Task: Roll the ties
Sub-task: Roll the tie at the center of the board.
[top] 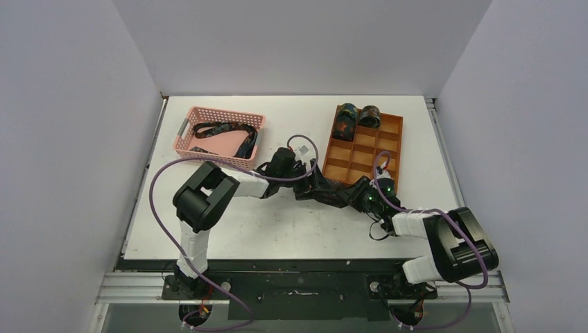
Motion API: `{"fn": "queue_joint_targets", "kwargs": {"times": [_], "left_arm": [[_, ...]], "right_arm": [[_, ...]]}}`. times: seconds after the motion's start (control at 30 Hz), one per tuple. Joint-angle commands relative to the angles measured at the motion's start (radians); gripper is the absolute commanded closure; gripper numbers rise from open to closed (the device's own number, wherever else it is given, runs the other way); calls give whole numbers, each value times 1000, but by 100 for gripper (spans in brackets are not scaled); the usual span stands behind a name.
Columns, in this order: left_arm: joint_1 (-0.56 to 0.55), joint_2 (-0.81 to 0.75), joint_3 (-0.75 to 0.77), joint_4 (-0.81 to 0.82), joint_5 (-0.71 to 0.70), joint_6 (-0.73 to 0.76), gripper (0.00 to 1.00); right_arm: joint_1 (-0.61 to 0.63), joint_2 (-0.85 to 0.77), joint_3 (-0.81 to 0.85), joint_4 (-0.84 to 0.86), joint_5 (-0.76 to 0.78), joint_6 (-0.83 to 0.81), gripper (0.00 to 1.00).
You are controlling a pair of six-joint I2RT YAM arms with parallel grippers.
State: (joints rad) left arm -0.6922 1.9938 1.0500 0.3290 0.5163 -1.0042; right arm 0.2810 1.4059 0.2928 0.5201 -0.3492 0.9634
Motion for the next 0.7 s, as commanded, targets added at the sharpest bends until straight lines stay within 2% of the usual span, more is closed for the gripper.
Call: {"fn": "queue_joint_targets", "kwargs": {"times": [0.0, 0.17, 0.23, 0.33, 0.43, 0.5, 0.6, 0.67], "left_arm": [[-3, 53, -9, 107, 69, -43, 23], [-1, 69, -44, 225, 119, -88, 36], [0, 71, -50, 243, 127, -97, 37], [4, 70, -51, 247, 123, -97, 34], [15, 61, -49, 193, 91, -87, 21], [26, 53, -59, 173, 64, -79, 18], [35, 54, -54, 160, 62, -70, 20], [36, 60, -46, 163, 67, -70, 27]], "right_arm": [[1, 67, -56, -91, 33, -41, 69], [1, 82, -61, -70, 16, -49, 70], [-1, 91, -61, -64, 11, -54, 70], [0, 109, -62, -51, 3, -56, 70], [1, 119, -64, -44, -3, -56, 70], [0, 118, -64, -43, -3, -59, 70], [1, 121, -60, -41, -6, -68, 70], [0, 135, -54, -36, -17, -75, 70]]}}
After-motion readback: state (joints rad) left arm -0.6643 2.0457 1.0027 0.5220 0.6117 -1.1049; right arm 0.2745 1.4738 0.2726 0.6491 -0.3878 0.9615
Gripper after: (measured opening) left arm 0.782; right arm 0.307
